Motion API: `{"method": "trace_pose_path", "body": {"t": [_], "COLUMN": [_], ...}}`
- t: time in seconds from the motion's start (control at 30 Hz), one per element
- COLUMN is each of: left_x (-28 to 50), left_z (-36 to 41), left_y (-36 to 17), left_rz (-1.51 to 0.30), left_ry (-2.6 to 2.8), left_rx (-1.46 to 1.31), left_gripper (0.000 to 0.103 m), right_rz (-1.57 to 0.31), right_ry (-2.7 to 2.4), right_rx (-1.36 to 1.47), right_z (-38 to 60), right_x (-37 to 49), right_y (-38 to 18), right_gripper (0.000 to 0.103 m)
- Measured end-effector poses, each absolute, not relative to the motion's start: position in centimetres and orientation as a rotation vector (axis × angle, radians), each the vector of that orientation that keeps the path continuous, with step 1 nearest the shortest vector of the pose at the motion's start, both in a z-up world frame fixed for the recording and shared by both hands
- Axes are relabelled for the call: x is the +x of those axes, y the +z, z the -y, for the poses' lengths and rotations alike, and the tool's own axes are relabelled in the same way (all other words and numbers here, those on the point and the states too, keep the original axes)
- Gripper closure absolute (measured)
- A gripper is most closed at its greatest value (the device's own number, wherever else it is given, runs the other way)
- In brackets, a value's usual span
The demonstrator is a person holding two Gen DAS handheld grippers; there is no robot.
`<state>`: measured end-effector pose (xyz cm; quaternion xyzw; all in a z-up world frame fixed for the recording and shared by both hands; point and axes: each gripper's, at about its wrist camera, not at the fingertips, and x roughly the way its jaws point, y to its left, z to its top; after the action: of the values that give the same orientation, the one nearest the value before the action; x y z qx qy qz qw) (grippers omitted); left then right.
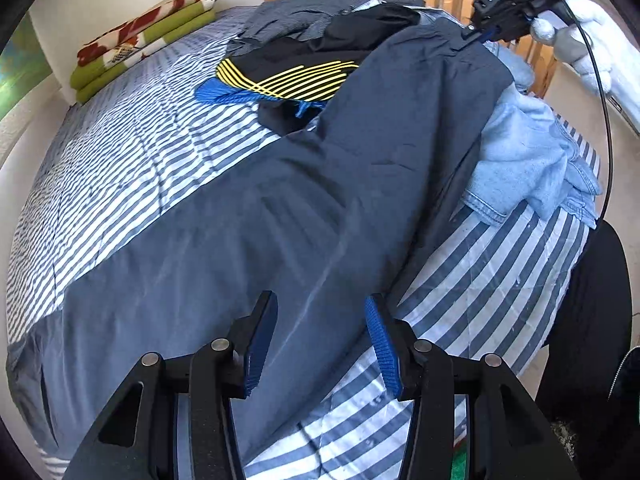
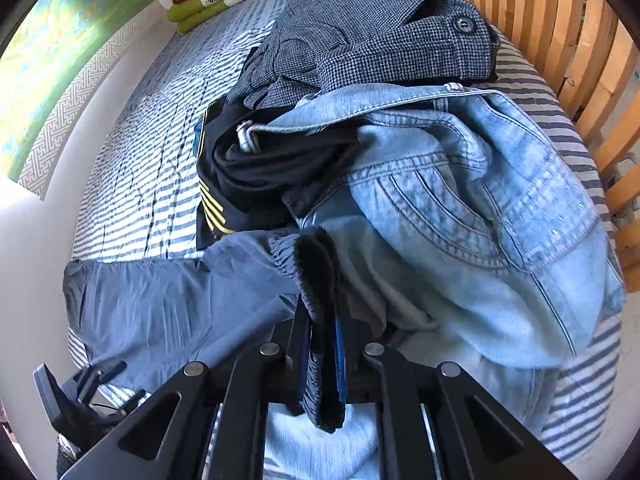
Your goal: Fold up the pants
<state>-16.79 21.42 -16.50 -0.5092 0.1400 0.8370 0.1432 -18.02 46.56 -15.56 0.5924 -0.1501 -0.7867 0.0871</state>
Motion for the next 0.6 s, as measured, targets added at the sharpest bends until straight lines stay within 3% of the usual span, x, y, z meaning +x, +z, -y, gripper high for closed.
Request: {"method": "trace_pose_path", "body": {"t": [0.07,0.2,0.37,0.6], "left_x": [-17.9,-20.0,-20.1,-20.0], "left_z": [-22.5,-22.5,-21.4,-20.6], "left_y": [-17.5,-20.3,-22.1,-22.7], "left_rz": [-0.416,-0.368,-0.329,-0.312], "left_ry": [2.383,2.351,2.322,2.314], "left_rx": [-1.489,-1.546,-1.58,-1.614], "left_gripper": [0.053,0.053,0.053,0.053], "right_rz": [0.453,0.487,0.545,0.447], "right_ry": [-2.319,-2.284,-2.312,-2.231], "right_rx": [1.763,1.696,1.554,1.489], "right_z": [-46.5,-47.3,-50.1,-48.2], "right_x": [-18.7,-18.3,-14.8,-14.5], "right_y": [-16.5,-16.8,-16.7,-19.7], "right_gripper": [0.092,0.064,0.059,0.059]}}
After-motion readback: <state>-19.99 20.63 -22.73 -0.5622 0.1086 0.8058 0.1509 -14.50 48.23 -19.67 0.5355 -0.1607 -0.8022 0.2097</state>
